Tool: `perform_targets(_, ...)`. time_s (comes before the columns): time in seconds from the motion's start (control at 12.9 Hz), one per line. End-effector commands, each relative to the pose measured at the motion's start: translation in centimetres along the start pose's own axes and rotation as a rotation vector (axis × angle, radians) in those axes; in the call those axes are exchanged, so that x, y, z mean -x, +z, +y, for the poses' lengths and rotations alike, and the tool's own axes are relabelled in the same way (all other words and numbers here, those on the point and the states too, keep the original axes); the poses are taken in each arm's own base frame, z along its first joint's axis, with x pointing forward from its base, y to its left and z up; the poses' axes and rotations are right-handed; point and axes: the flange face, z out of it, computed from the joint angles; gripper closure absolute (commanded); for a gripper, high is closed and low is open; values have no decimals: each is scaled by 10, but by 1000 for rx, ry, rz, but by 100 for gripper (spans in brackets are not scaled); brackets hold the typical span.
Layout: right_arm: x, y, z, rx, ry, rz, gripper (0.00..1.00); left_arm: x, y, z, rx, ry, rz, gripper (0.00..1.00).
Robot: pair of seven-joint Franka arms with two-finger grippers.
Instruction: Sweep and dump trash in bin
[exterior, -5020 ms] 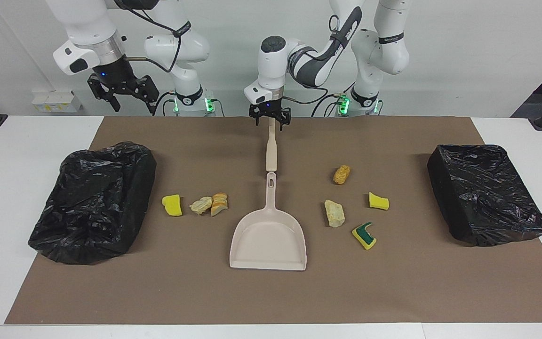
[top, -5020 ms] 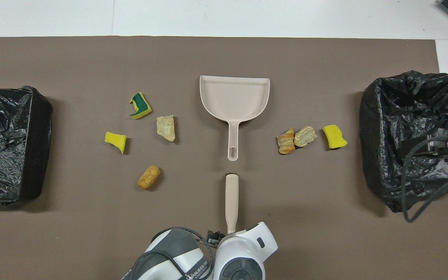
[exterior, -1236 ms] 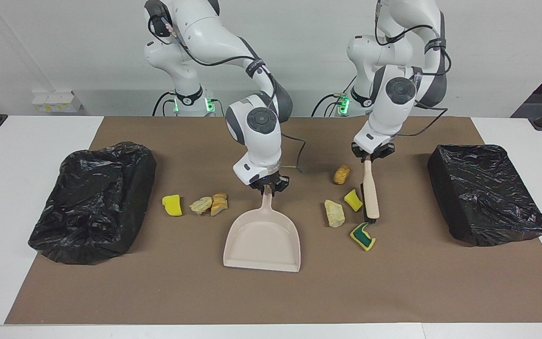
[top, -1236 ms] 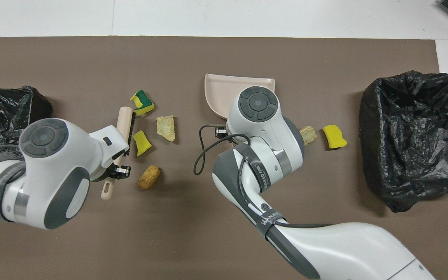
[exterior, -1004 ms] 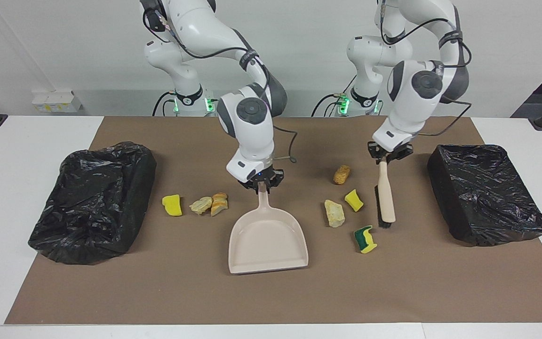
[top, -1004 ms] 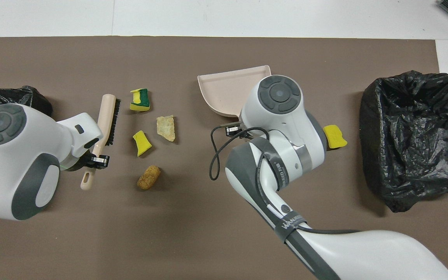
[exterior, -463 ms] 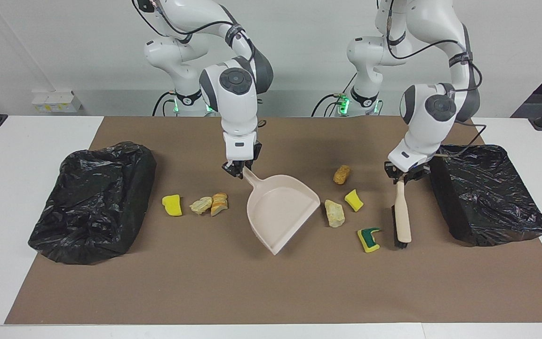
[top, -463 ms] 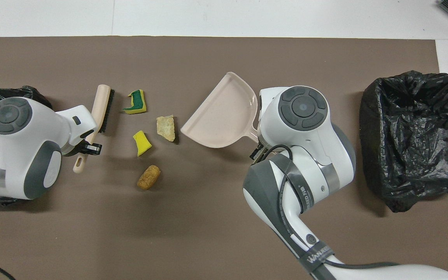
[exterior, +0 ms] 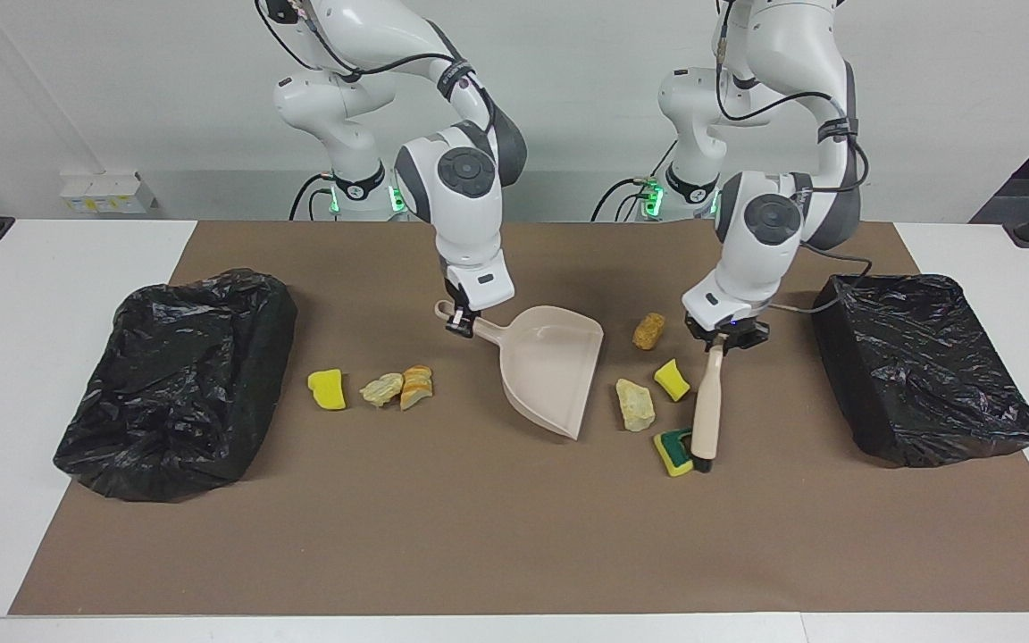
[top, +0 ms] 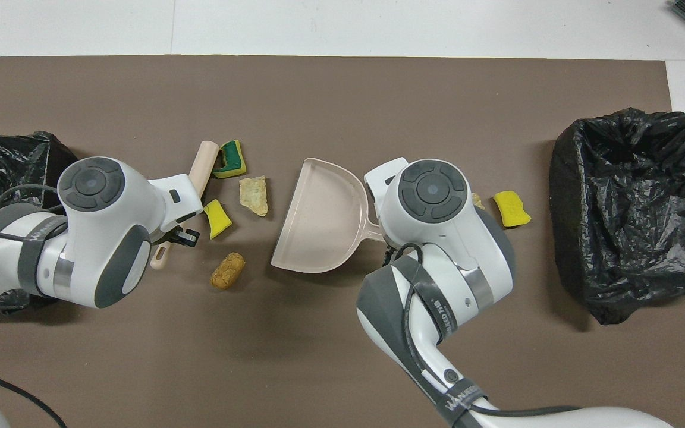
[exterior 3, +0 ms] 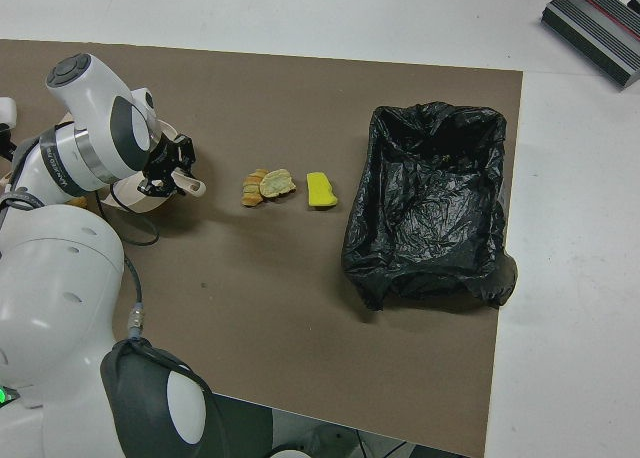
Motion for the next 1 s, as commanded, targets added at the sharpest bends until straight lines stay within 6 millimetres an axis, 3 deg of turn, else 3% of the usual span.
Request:
perform_targets(0.0, -10, 27, -11, 23, 15, 6, 100, 10, -6, 42, 41, 47, 0, 100)
perform_targets(0.15, -8, 36, -9, 20, 21, 3, 100, 17, -11, 78, 63, 77, 1, 100)
perform_targets(0.46, 7, 45, -2, 11, 39, -18, 100, 28, -19, 129, 155, 69, -56, 100)
perform_targets(0.7, 7, 45, -2, 12, 36, -19, 100, 37, -31, 176, 141, 32, -103, 100)
perform_targets(0.93, 7, 45, -2, 12, 28, -20, 100, 46, -61, 214, 135, -60, -70, 100)
